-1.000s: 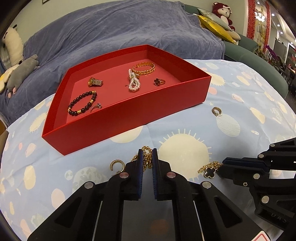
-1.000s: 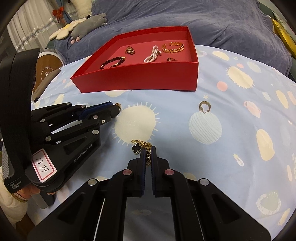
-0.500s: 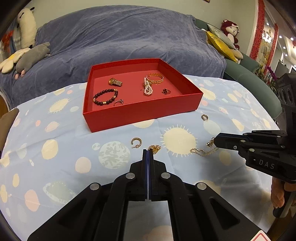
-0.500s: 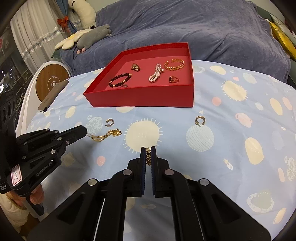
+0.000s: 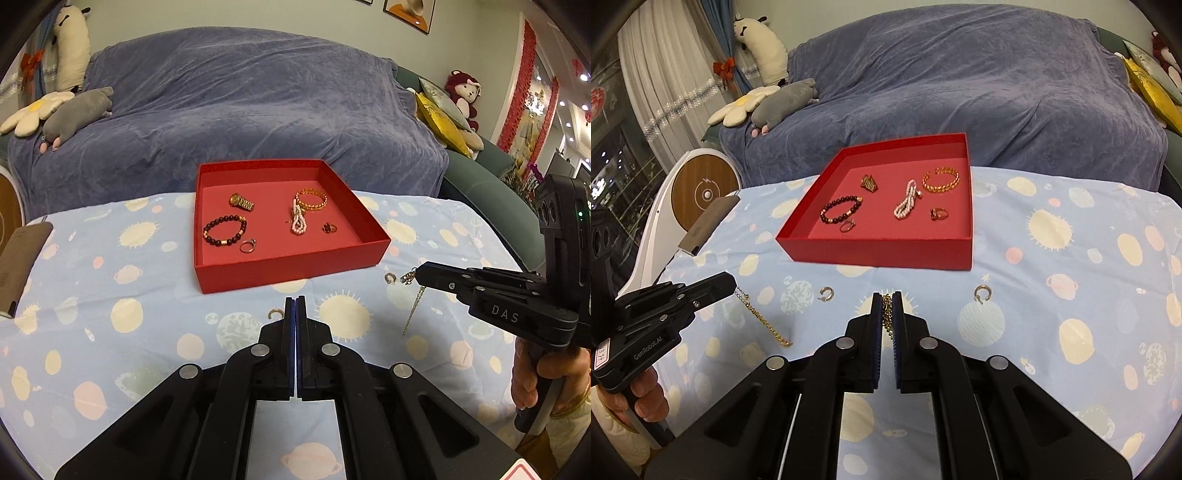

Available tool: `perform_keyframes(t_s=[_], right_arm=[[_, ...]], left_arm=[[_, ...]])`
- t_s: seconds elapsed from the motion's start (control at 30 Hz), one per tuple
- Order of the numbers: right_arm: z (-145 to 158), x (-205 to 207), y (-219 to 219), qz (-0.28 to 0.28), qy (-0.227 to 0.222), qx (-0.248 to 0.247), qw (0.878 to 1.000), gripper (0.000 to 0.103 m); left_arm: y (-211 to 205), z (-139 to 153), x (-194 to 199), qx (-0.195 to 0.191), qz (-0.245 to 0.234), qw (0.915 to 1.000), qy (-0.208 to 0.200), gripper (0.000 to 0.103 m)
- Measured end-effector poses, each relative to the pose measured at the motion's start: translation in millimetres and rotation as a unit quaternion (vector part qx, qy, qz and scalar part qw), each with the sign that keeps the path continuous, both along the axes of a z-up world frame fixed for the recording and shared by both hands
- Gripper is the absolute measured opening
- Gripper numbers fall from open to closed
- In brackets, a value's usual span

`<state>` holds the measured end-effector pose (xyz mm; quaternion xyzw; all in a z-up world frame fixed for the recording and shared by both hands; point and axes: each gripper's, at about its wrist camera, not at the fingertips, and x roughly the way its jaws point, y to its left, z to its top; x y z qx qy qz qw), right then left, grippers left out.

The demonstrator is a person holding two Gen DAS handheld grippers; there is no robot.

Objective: Organize jewelry
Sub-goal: 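Lift both gold chains and carry them over the red box, then open both tools to drop the chains and withdraw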

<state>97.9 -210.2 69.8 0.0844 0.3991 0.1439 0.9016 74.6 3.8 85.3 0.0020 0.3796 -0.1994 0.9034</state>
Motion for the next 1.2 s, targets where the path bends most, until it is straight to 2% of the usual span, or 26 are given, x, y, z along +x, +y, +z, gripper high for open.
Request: perform_keyframes(t_s=[0.3,0.47,0.67,0.93,1.1,1.17,1.2], right_arm=[[59.2,66.8,3.0,-0.004,-0.037,0.011,0.999,0.004],[71.5,110.0,10.1,-0.011,-0.043,0.008,0.999,0.004],[48.3,149.6,9.2,-0.022,-0.022,0.01,0.999,0.004],[8.7,181.5,9.2,-0.032,0.003,-0.006,0.999,0.006],[3.5,179.7,3.9,-0.042,0.0,-0.009,0.999,0.012],[7.2,171.4,1.9,-0.042,-0.01,-0.011,0.999,0.02],[9.3,167.0,0.9,-0.041,-0.014,-0.011,0.999,0.022]], left_arm=[[-14.4,65.4,55.1,0.01,-0.007,0.9981,-0.061,0.0],[-24.9,78.8,98.5,0.01,0.003,0.9969,-0.077,0.0],[-36.0,62.3,149.6,0.018,0.02,0.9972,-0.07,0.0],[-46.8,21.5,193.9,0.035,0.032,0.998,-0.042,0.0],[-43.0,5.8,201.9,0.033,0.053,0.9979,-0.019,0.01],[-36.9,5.8,195.9,0.027,0.06,0.9975,-0.023,0.023],[-34.7,6.3,191.2,0.028,0.065,0.9972,-0.026,0.026]])
